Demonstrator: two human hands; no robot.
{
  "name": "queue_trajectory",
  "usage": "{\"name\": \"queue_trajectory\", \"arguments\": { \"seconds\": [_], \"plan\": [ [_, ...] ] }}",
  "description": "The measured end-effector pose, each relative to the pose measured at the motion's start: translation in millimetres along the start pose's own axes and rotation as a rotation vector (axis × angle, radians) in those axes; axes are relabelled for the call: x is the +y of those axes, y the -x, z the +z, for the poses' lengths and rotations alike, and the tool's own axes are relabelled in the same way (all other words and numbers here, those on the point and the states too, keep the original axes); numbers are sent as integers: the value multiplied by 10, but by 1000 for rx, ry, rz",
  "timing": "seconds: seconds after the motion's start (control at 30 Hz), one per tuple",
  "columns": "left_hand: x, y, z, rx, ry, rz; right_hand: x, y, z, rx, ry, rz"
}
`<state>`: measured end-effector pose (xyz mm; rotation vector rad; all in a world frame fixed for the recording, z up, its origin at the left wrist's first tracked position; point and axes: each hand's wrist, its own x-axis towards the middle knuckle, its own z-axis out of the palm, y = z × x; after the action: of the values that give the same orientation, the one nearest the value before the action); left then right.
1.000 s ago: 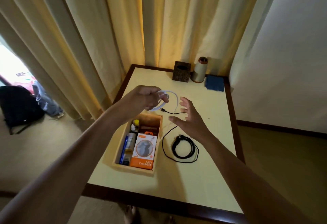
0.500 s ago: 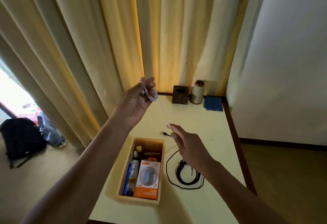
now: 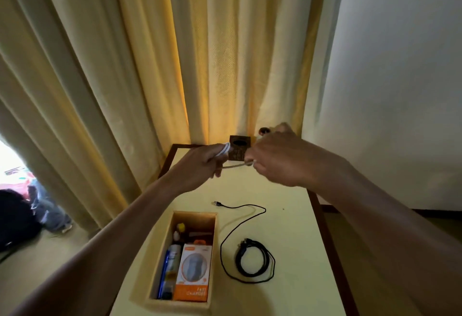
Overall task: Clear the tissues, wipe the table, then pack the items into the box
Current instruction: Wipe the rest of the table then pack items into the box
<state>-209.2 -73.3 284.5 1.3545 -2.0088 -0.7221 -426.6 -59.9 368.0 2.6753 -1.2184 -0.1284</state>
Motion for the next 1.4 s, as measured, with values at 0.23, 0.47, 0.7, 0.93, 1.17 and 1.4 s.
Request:
{"name": "queue_trajectory", "arguments": {
  "seconds": [0.23, 0.47, 0.7, 0.93, 1.17, 1.4],
  "plan": [
    [149, 150, -119, -191, 706, 41, 493, -131, 418, 460, -205, 57],
    [336, 51, 118, -79, 1205, -44, -60, -103, 893, 532, -997, 280],
    [340, 75, 324, 92, 1375, -161, -314, -10, 988, 568, -1757, 511],
    [373, 146, 469, 293, 1229, -399, -290, 50, 1055, 661, -1654, 529],
    [447, 199, 526, 320, 989, -420, -330, 36, 1130, 631, -1810, 553],
    [444, 251, 519, 327, 590, -420, -433, 79, 1135, 295, -2265, 492]
  ]
}}
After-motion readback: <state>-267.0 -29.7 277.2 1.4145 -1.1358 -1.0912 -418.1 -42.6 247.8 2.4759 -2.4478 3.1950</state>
